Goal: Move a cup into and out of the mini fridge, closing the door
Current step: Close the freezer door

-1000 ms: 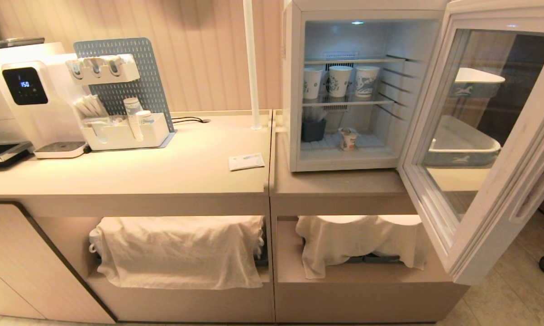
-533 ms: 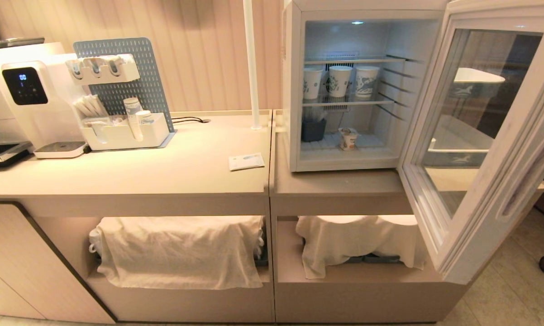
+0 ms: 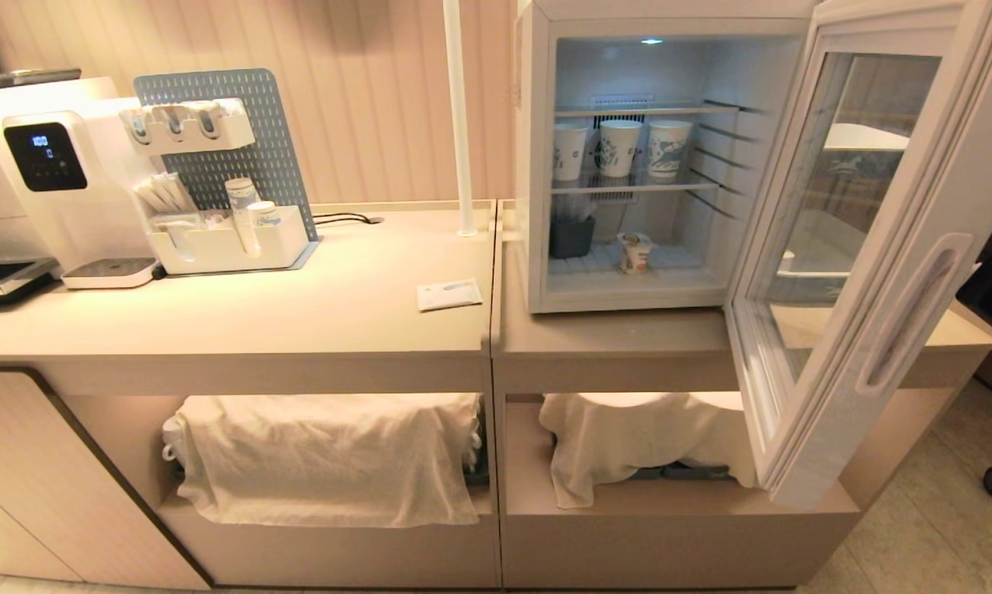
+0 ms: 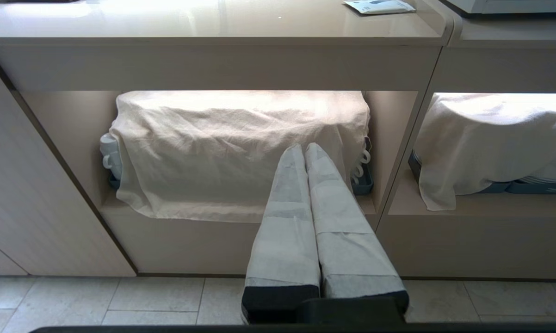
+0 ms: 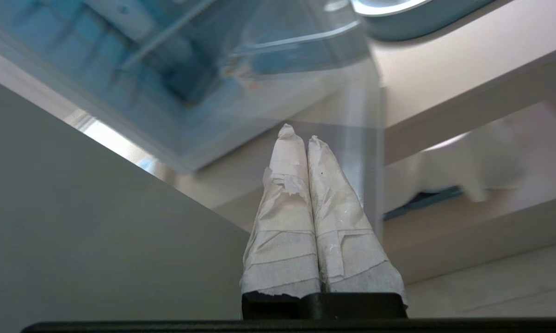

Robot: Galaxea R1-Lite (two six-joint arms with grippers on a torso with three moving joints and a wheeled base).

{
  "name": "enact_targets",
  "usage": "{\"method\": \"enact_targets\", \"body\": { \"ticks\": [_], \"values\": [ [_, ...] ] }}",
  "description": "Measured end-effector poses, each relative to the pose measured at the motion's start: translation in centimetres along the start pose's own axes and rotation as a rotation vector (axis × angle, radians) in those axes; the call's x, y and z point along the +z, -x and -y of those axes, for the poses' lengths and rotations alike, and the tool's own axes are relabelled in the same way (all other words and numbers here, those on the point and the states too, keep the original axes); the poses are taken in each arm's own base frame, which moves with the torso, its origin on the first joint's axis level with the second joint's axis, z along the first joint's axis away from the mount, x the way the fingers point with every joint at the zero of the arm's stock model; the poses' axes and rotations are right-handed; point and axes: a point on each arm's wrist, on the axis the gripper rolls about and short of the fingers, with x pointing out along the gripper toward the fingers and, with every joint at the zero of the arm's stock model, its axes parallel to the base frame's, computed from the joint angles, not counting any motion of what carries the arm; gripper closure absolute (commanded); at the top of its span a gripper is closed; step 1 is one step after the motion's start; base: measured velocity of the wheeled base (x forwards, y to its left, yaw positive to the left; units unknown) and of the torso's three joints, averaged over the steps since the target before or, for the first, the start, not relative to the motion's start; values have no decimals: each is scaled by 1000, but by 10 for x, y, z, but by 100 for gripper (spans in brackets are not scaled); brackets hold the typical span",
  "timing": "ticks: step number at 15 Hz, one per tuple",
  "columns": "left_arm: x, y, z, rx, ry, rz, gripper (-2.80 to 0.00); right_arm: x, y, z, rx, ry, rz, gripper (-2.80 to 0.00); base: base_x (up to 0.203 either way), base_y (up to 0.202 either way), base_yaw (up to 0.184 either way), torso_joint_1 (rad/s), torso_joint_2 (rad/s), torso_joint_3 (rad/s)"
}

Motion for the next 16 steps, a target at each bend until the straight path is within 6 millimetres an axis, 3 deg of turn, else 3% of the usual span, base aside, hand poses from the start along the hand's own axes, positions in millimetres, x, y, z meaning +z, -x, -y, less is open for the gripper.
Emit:
{"method": "enact_targets", "body": {
  "ticks": [6, 16],
  "values": [
    [0, 0, 0, 0, 0, 0, 0, 15, -19, -28, 128, -152, -35, 0, 0, 0, 0, 0, 0, 0],
    [0, 0, 0, 0, 0, 0, 0, 16, -79, -67, 192, -289, -134, 0, 0, 0, 0, 0, 0, 0]
  ]
}}
